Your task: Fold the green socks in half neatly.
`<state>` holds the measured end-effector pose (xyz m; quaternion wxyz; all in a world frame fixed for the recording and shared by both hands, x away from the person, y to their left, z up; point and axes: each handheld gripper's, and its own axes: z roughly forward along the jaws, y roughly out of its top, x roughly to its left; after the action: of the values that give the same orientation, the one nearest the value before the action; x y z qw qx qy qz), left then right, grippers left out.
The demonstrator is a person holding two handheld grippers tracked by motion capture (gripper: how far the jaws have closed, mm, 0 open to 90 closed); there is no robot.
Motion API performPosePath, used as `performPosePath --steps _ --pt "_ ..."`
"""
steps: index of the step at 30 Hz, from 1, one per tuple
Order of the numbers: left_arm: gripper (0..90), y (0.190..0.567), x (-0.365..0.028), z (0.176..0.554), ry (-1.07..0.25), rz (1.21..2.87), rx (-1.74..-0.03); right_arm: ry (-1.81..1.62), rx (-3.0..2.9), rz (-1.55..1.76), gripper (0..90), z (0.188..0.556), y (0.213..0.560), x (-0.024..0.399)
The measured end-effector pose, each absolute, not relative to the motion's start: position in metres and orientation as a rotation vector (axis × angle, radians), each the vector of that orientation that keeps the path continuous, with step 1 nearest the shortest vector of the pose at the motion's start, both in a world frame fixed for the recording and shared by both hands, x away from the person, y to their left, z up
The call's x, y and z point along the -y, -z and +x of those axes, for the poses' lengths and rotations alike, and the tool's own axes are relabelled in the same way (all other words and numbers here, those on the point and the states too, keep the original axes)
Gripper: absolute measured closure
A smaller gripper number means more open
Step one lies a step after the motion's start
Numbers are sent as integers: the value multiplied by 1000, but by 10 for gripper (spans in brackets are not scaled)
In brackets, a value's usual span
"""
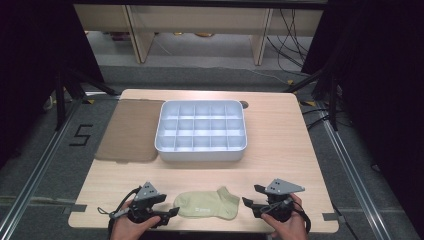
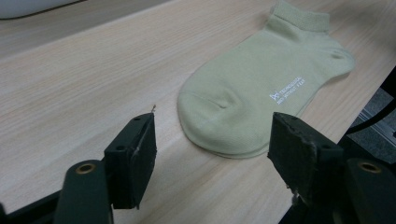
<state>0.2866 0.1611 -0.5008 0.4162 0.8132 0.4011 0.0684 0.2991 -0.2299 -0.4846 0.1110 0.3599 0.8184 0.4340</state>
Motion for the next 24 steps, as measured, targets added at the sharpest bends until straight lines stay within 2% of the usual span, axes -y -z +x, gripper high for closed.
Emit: performPosePath --steps 24 --pt "601 513 -143 293 -214 2155 -949 -1260 -2403 1025 368 295 484 221"
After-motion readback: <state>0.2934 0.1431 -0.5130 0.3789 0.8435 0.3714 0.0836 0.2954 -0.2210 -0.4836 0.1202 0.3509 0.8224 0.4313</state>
